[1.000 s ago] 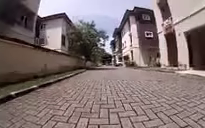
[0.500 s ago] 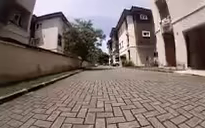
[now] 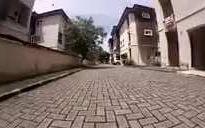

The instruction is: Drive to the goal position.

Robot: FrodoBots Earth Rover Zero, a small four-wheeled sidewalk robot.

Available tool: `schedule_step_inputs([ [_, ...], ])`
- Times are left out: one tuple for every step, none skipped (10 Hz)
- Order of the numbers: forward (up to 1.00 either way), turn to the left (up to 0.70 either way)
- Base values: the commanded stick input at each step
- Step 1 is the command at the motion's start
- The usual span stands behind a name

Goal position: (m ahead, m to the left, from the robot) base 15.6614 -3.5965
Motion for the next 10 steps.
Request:
schedule_step_inputs([
  [0.5,0.0],
  [0.5,0.0],
  [0.5,0.0],
  [0.5,0.0],
  [0.5,0.0],
  [0.5,0.0],
  [0.5,0.0],
  [0.5,0.0],
  [0.5,0.0],
  [0.5,0.0],
])
